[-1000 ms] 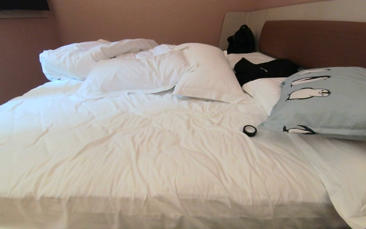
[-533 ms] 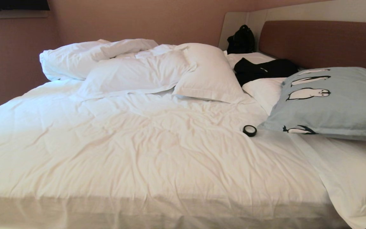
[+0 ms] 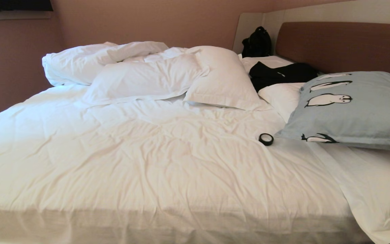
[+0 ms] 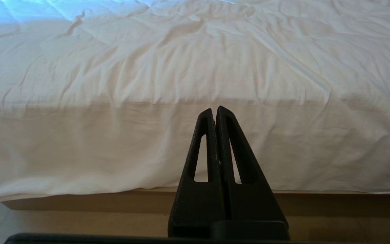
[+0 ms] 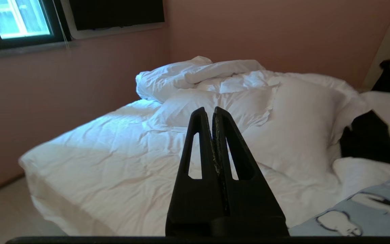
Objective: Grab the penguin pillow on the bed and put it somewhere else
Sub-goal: Place the pillow at the bedside
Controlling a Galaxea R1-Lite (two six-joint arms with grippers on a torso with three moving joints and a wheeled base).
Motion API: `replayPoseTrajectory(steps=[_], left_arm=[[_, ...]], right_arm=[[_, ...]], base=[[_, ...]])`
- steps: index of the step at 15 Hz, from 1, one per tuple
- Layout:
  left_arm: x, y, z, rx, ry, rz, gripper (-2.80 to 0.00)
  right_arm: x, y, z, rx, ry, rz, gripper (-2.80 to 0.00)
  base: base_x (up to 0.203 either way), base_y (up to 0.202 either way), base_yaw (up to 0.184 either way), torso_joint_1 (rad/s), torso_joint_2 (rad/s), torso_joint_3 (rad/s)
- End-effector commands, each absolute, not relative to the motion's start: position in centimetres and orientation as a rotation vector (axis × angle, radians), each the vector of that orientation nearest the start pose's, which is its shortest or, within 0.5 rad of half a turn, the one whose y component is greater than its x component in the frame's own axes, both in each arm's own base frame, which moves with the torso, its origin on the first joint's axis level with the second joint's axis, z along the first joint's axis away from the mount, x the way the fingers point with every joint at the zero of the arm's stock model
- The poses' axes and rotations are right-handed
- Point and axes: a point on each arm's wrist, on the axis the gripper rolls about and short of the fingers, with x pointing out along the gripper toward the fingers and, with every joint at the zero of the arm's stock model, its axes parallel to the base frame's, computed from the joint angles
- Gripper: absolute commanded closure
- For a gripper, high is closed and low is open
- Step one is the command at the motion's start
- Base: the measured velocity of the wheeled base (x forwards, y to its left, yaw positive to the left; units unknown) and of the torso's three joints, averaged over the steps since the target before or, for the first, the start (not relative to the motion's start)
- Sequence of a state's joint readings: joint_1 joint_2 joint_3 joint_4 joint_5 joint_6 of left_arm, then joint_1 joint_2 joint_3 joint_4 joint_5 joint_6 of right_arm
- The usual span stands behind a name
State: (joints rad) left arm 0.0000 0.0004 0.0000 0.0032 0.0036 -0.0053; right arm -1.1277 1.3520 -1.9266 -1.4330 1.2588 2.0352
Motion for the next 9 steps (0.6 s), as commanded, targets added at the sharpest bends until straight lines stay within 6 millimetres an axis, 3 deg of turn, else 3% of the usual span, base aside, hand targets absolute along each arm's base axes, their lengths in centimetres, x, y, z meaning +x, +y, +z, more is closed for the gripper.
replayPoseTrajectory(steps=[1, 5, 9], left_arm=[[-2.27, 0.01, 7.47, -0.006, 0.005, 0.004, 0.00], [-2.27, 0.01, 7.47, -0.006, 0.005, 0.005, 0.00], [-2.27, 0.01, 7.47, -0.006, 0.005, 0.003, 0.00]], right_arm=[[1.98, 0.83, 52.87, -0.116, -0.324, 0.528, 0.00], [1.94, 0.94, 52.74, -0.365, -0.374, 0.439, 0.00], [1.93, 0.96, 52.76, -0.775, -0.454, 0.336, 0.00]], base=[[0.000, 0.000, 0.000, 0.000, 0.00, 0.000], [0.000, 0.000, 0.000, 0.000, 0.00, 0.000], [0.000, 0.000, 0.000, 0.000, 0.00, 0.000]])
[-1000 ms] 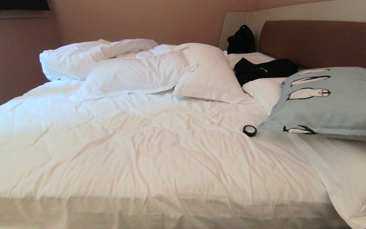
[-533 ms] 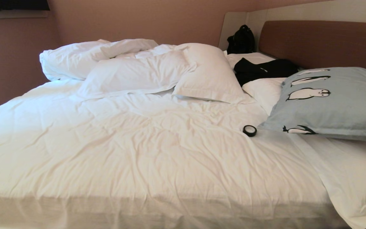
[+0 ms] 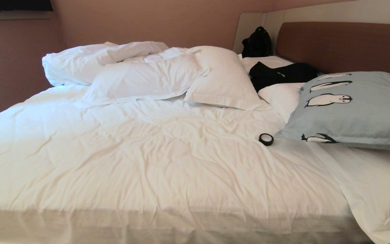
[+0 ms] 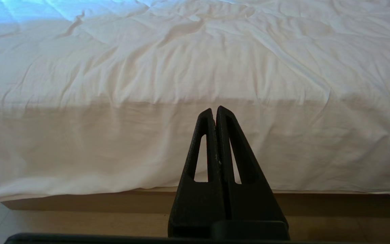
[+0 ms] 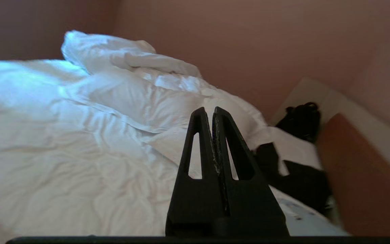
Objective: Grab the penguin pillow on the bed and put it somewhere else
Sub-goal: Place the pillow at the bedside
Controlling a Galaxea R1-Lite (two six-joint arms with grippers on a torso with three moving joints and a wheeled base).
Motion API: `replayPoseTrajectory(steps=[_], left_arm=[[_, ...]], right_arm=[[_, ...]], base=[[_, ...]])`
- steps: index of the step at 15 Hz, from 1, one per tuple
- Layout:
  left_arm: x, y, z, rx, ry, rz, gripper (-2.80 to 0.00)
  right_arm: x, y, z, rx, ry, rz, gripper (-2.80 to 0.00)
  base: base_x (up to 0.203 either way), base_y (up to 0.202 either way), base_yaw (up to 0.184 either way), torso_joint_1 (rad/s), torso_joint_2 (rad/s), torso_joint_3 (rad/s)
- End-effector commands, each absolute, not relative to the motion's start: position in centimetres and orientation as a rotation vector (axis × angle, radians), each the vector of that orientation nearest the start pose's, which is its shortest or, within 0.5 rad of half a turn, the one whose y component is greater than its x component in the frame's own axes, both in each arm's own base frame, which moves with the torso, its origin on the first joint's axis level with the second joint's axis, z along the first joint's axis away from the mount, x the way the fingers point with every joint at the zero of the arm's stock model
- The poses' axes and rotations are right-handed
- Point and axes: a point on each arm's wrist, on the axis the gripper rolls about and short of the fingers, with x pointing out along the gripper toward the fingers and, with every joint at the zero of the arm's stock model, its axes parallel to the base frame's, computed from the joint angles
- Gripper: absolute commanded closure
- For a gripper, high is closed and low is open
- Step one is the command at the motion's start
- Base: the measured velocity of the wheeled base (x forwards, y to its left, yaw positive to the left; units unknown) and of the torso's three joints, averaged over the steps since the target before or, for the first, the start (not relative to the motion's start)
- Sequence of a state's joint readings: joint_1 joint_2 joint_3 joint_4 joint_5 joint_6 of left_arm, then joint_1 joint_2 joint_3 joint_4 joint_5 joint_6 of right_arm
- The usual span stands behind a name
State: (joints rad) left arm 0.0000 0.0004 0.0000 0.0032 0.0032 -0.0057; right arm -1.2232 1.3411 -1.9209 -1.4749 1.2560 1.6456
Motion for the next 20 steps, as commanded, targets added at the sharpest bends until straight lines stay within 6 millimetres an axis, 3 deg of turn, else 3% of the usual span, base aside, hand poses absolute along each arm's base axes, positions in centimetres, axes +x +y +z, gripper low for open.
replayPoseTrajectory(steps=[1, 3, 5, 11, 17, 20], left_arm=[[-2.3, 0.0, 7.5, -0.006, 0.005, 0.004, 0.00], [-2.3, 0.0, 7.5, -0.006, 0.005, 0.004, 0.00], [-2.3, 0.0, 7.5, -0.006, 0.005, 0.003, 0.00], [-2.3, 0.0, 7.5, -0.006, 0.005, 0.004, 0.00], [-2.3, 0.0, 7.5, -0.006, 0.005, 0.003, 0.00], [-2.3, 0.0, 7.5, -0.006, 0.005, 0.005, 0.00]], right_arm=[[2.0, 0.9, 52.7, -0.887, -0.472, 0.304, 0.00], [2.0, 0.7, 52.7, -1.100, -0.502, 0.239, 0.00], [2.0, 0.6, 52.6, -1.132, -0.498, 0.186, 0.00], [1.7, 0.0, 53.6, -0.668, -0.752, -0.037, 0.00], [1.9, -2.2, 53.1, -0.342, -0.674, -0.192, 0.00], [1.9, -2.3, 53.0, -0.315, -0.649, -0.193, 0.00]], base=[[0.000, 0.000, 0.000, 0.000, 0.00, 0.000], [0.000, 0.000, 0.000, 0.000, 0.00, 0.000], [0.000, 0.000, 0.000, 0.000, 0.00, 0.000], [0.000, 0.000, 0.000, 0.000, 0.00, 0.000], [0.000, 0.000, 0.000, 0.000, 0.00, 0.000], [0.000, 0.000, 0.000, 0.000, 0.00, 0.000]])
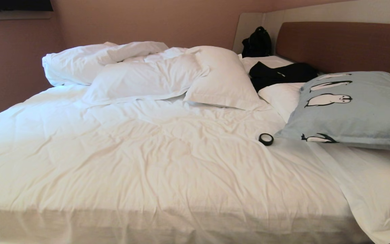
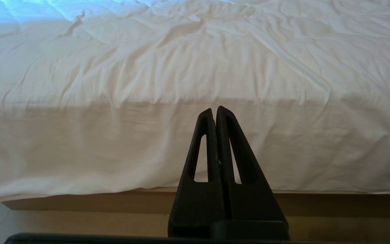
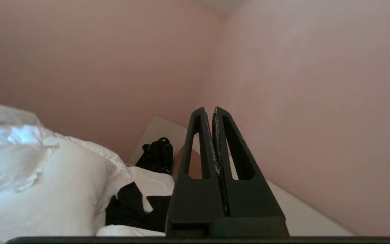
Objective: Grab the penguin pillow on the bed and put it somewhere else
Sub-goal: Place the pillow at the bedside
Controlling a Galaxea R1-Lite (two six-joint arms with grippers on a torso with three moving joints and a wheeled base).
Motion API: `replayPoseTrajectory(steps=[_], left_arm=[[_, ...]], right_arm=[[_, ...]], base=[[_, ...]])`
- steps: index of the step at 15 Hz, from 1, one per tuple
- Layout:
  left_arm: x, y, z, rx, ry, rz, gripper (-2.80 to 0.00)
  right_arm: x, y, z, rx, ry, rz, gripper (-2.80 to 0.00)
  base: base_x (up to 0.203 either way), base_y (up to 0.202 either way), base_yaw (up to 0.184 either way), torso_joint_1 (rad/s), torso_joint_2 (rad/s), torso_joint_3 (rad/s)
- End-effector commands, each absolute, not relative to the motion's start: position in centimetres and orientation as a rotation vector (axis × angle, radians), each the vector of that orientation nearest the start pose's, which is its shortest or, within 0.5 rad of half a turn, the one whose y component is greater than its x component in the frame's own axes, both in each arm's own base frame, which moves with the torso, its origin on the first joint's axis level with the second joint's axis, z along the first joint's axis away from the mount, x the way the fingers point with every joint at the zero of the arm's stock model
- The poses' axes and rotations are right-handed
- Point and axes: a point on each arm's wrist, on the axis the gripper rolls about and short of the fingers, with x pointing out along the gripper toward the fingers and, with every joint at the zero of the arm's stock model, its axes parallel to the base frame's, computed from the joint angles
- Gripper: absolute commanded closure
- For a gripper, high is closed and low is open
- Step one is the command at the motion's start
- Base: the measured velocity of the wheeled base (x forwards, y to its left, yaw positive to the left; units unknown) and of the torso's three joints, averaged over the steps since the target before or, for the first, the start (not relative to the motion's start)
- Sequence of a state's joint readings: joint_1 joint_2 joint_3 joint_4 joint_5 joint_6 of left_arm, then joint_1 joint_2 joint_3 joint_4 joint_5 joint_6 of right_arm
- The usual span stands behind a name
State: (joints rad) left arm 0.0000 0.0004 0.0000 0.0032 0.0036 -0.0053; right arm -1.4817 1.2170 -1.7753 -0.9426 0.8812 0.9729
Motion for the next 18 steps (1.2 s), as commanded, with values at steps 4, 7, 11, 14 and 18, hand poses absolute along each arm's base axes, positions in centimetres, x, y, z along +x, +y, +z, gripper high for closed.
replayPoseTrajectory(steps=[4, 7, 11, 14, 18], left_arm=[[-2.3, 0.0, 7.5, -0.006, 0.005, 0.003, 0.00], [-2.3, 0.0, 7.5, -0.006, 0.005, 0.004, 0.00], [-2.3, 0.0, 7.5, -0.006, 0.005, 0.005, 0.00], [-2.3, 0.0, 7.5, -0.006, 0.005, 0.003, 0.00], [-2.3, 0.0, 7.5, -0.006, 0.005, 0.004, 0.00]], right_arm=[[2.0, -2.7, 52.8, -0.262, -0.610, -0.198, 0.00], [2.0, -2.1, 52.6, -0.362, -0.622, -0.182, 0.00], [1.9, -0.9, 51.7, -0.570, -0.659, -0.149, 0.00], [1.7, 1.1, 50.1, -0.769, -0.704, -0.161, 0.00], [1.3, 1.9, 49.6, -0.931, -0.866, -0.302, 0.00]], base=[[0.000, 0.000, 0.000, 0.000, 0.00, 0.000], [0.000, 0.000, 0.000, 0.000, 0.00, 0.000], [0.000, 0.000, 0.000, 0.000, 0.00, 0.000], [0.000, 0.000, 0.000, 0.000, 0.00, 0.000], [0.000, 0.000, 0.000, 0.000, 0.00, 0.000]])
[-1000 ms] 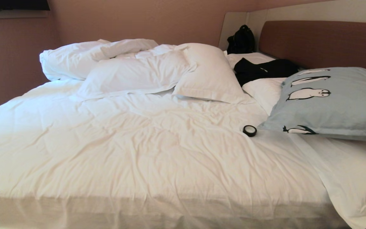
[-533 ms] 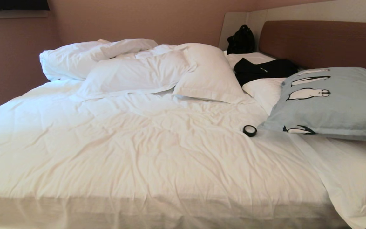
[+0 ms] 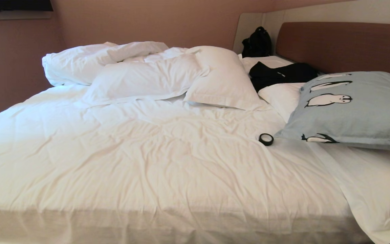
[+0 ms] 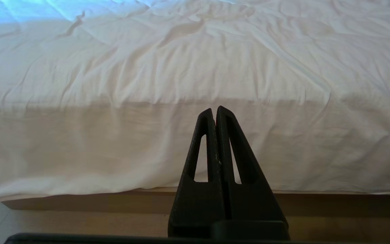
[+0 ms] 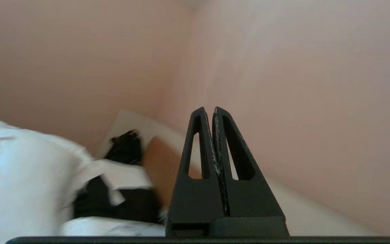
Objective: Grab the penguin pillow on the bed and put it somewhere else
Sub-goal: Place the pillow at the bedside
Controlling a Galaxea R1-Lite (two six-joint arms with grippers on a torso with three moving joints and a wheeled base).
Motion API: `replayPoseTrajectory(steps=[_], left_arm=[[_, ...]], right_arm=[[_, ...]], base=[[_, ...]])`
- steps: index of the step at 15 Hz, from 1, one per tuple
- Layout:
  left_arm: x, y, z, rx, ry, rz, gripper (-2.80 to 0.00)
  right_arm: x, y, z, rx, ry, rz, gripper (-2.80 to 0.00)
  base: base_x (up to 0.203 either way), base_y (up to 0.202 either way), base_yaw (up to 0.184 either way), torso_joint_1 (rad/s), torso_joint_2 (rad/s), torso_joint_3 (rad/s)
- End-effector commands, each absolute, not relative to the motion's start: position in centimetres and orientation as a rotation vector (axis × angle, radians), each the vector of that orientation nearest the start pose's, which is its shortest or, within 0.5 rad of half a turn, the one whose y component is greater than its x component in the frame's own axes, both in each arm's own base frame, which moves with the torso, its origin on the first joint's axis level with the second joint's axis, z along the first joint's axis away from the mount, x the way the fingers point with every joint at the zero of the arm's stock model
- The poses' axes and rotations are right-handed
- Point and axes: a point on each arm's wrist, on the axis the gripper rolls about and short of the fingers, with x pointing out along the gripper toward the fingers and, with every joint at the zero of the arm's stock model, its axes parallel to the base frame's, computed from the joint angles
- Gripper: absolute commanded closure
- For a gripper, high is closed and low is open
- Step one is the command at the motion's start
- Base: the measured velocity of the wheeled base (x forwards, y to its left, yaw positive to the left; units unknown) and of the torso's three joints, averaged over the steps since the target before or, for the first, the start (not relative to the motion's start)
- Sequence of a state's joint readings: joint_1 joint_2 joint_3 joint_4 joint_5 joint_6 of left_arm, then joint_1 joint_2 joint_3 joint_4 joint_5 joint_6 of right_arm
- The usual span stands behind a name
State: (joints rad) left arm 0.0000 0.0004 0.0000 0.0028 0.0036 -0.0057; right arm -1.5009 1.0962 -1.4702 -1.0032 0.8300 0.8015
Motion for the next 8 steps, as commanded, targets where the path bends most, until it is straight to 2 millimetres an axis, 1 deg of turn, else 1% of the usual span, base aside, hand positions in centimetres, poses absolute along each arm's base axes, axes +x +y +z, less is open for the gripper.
replayPoseTrajectory(steps=[1, 4, 8], left_arm=[[-2.3, 0.0, 7.5, -0.006, 0.005, 0.004, 0.00], [-2.3, 0.0, 7.5, -0.006, 0.005, 0.003, 0.00], [-2.3, 0.0, 7.5, -0.006, 0.005, 0.003, 0.00]], right_arm=[[1.2, 1.9, 49.7, -0.939, -0.936, -0.354, 0.00], [0.8, 1.6, 49.9, -0.895, -1.114, -0.482, 0.00], [0.0, 1.8, 50.5, -0.798, -1.429, -0.676, 0.00]], base=[[0.000, 0.000, 0.000, 0.000, 0.00, 0.000], [0.000, 0.000, 0.000, 0.000, 0.00, 0.000], [0.000, 0.000, 0.000, 0.000, 0.00, 0.000]])
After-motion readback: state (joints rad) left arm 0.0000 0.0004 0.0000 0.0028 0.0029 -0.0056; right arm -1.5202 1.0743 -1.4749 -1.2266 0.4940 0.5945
